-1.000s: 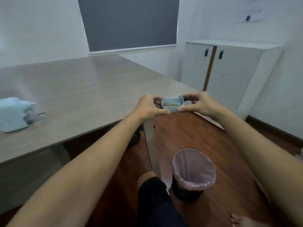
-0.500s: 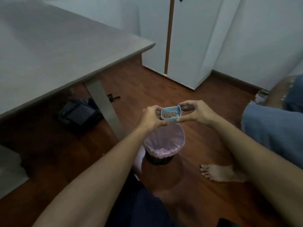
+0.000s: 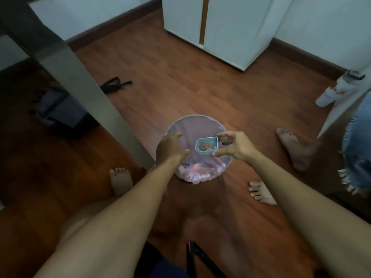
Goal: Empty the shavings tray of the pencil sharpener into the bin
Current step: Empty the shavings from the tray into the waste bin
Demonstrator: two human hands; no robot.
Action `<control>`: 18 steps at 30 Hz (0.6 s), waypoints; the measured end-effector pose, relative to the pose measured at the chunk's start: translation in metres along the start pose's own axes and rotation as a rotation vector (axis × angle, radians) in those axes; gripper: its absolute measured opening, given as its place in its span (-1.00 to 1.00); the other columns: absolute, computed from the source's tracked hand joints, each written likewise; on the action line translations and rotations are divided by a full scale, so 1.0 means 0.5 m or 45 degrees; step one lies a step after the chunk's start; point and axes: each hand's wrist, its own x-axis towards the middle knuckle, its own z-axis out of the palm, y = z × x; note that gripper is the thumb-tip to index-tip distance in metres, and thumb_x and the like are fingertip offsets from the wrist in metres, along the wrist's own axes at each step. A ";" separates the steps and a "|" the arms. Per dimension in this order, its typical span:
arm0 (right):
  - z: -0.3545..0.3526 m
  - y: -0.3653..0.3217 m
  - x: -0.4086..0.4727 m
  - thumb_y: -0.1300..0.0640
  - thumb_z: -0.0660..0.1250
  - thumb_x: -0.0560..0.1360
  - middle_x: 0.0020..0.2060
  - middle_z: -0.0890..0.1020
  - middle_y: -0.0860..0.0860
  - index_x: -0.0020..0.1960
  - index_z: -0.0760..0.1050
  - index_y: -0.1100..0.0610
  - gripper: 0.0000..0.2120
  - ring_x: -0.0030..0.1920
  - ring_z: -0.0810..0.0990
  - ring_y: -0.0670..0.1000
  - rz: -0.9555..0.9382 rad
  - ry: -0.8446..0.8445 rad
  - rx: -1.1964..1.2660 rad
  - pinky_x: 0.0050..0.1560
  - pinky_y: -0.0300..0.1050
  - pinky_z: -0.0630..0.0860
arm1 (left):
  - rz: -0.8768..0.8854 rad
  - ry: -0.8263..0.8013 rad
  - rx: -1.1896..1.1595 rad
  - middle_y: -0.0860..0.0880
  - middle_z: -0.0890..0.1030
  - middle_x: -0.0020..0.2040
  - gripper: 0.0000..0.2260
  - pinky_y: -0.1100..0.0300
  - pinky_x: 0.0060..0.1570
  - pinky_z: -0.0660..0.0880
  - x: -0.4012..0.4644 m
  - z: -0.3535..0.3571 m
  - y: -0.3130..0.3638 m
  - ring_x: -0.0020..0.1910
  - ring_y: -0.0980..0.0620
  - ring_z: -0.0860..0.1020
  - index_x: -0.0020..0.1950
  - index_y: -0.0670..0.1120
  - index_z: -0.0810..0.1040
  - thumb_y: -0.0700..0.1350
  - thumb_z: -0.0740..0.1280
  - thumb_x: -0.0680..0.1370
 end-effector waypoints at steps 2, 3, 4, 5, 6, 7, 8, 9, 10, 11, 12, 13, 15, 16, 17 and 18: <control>0.021 0.015 0.019 0.22 0.68 0.16 0.04 0.68 0.09 0.22 0.59 0.23 -0.35 0.00 0.63 0.03 0.054 -0.002 -0.027 -0.05 -0.21 0.49 | 0.047 0.119 0.025 -0.11 0.52 0.34 -0.45 0.08 0.26 0.39 0.001 0.012 -0.029 0.32 -0.13 0.46 0.37 -0.08 0.49 -0.10 0.52 0.39; 0.030 0.020 0.026 0.22 0.68 0.16 0.05 0.68 0.10 0.22 0.59 0.24 -0.35 -0.05 0.62 -0.02 0.072 -0.008 -0.042 -0.08 -0.24 0.47 | 0.050 0.164 0.011 -0.14 0.50 0.33 -0.44 0.07 0.26 0.37 0.000 0.018 -0.042 0.31 -0.15 0.44 0.38 -0.11 0.47 -0.12 0.51 0.40; 0.040 0.024 0.035 0.22 0.68 0.17 0.06 0.68 0.10 0.22 0.58 0.25 -0.35 -0.09 0.60 -0.05 0.085 -0.011 -0.056 -0.10 -0.26 0.45 | 0.015 0.184 -0.019 -0.16 0.48 0.32 -0.43 0.07 0.25 0.37 0.000 0.027 -0.055 0.31 -0.16 0.43 0.39 -0.12 0.45 -0.14 0.50 0.41; 0.050 0.026 0.043 0.21 0.68 0.17 0.07 0.67 0.09 0.22 0.58 0.25 -0.36 -0.08 0.58 -0.06 0.094 -0.008 -0.083 -0.10 -0.27 0.43 | -0.044 0.186 -0.058 -0.18 0.46 0.33 -0.42 0.07 0.22 0.38 0.000 0.036 -0.065 0.30 -0.17 0.43 0.41 -0.12 0.41 -0.16 0.48 0.41; 0.059 0.027 0.049 0.19 0.68 0.17 0.07 0.67 0.08 0.21 0.59 0.24 -0.36 -0.06 0.57 -0.06 0.098 0.004 -0.122 -0.07 -0.27 0.41 | -0.113 0.173 -0.108 -0.19 0.44 0.33 -0.41 0.09 0.19 0.39 -0.001 0.045 -0.076 0.29 -0.18 0.44 0.43 -0.12 0.38 -0.17 0.45 0.42; 0.068 0.029 0.055 0.17 0.68 0.17 0.06 0.67 0.06 0.21 0.59 0.22 -0.36 -0.04 0.56 -0.06 0.103 0.016 -0.175 -0.05 -0.27 0.39 | -0.175 0.150 -0.161 -0.20 0.44 0.34 -0.41 0.13 0.15 0.39 -0.002 0.054 -0.086 0.28 -0.19 0.46 0.45 -0.10 0.35 -0.19 0.42 0.44; 0.076 0.033 0.062 0.15 0.68 0.16 0.06 0.67 0.04 0.21 0.58 0.21 -0.35 -0.04 0.55 -0.06 0.114 0.028 -0.223 -0.05 -0.29 0.37 | -0.220 0.120 -0.209 -0.19 0.45 0.34 -0.42 0.16 0.12 0.38 -0.003 0.064 -0.096 0.28 -0.19 0.48 0.47 -0.07 0.33 -0.20 0.40 0.47; 0.085 0.037 0.070 0.13 0.68 0.16 0.05 0.66 0.03 0.20 0.57 0.19 -0.35 -0.05 0.55 -0.06 0.130 0.036 -0.257 -0.07 -0.29 0.35 | -0.243 0.081 -0.242 -0.19 0.46 0.35 -0.43 0.16 0.12 0.38 -0.005 0.072 -0.105 0.28 -0.19 0.49 0.48 -0.05 0.31 -0.21 0.38 0.49; 0.093 0.041 0.077 0.10 0.67 0.15 0.03 0.65 0.02 0.20 0.55 0.18 -0.34 -0.05 0.55 -0.05 0.138 0.045 -0.289 -0.08 -0.28 0.34 | -0.254 0.038 -0.265 -0.19 0.47 0.37 -0.42 0.13 0.16 0.40 -0.007 0.080 -0.115 0.30 -0.18 0.49 0.50 -0.03 0.28 -0.22 0.36 0.51; 0.101 0.046 0.083 0.07 0.67 0.15 0.01 0.65 0.00 0.18 0.54 0.15 -0.35 -0.03 0.56 -0.03 0.144 0.052 -0.324 -0.08 -0.25 0.35 | -0.257 0.002 -0.282 -0.18 0.47 0.39 -0.41 0.10 0.21 0.42 -0.011 0.086 -0.122 0.33 -0.18 0.48 0.53 -0.01 0.26 -0.24 0.34 0.52; 0.107 0.049 0.088 0.04 0.65 0.14 -0.01 0.64 -0.01 0.16 0.53 0.13 -0.36 0.00 0.58 0.01 0.141 0.055 -0.369 -0.09 -0.20 0.36 | -0.254 -0.021 -0.296 -0.16 0.46 0.42 -0.40 0.07 0.26 0.41 -0.012 0.091 -0.127 0.36 -0.17 0.47 0.54 0.00 0.24 -0.25 0.32 0.53; 0.111 0.051 0.094 0.00 0.63 0.14 -0.01 0.64 -0.02 0.15 0.53 0.10 -0.37 0.03 0.58 0.04 0.136 0.055 -0.421 -0.09 -0.15 0.40 | -0.251 -0.025 -0.309 -0.15 0.45 0.44 -0.39 0.05 0.30 0.40 -0.011 0.095 -0.131 0.37 -0.17 0.46 0.55 0.01 0.23 -0.25 0.31 0.53; 0.120 0.054 0.102 -0.02 0.61 0.15 0.02 0.66 -0.01 0.16 0.53 0.06 -0.38 0.07 0.59 0.08 0.125 0.049 -0.513 -0.05 -0.10 0.46 | -0.265 -0.011 -0.327 -0.14 0.44 0.46 -0.38 0.05 0.34 0.40 -0.007 0.102 -0.136 0.38 -0.16 0.46 0.55 0.03 0.24 -0.26 0.30 0.52; 0.123 0.054 0.104 -0.02 0.60 0.16 0.04 0.66 -0.01 0.19 0.53 0.05 -0.37 0.09 0.59 0.08 0.119 0.041 -0.551 -0.03 -0.09 0.48 | -0.269 -0.003 -0.336 -0.13 0.44 0.46 -0.38 0.06 0.35 0.40 -0.007 0.104 -0.138 0.38 -0.16 0.46 0.55 0.03 0.25 -0.26 0.29 0.51; 0.127 0.054 0.105 -0.02 0.59 0.17 0.08 0.66 -0.01 0.23 0.53 0.04 -0.35 0.11 0.59 0.08 0.111 0.035 -0.589 0.00 -0.09 0.49 | -0.264 0.004 -0.343 -0.13 0.44 0.46 -0.38 0.05 0.36 0.40 -0.007 0.107 -0.139 0.38 -0.16 0.46 0.55 0.03 0.25 -0.26 0.29 0.51; 0.130 0.054 0.106 -0.02 0.58 0.18 0.11 0.67 -0.01 0.25 0.53 0.03 -0.34 0.13 0.60 0.08 0.091 0.036 -0.626 0.02 -0.08 0.51 | -0.255 0.008 -0.353 -0.13 0.45 0.45 -0.37 0.03 0.36 0.40 -0.008 0.109 -0.142 0.38 -0.15 0.47 0.55 0.03 0.26 -0.26 0.29 0.50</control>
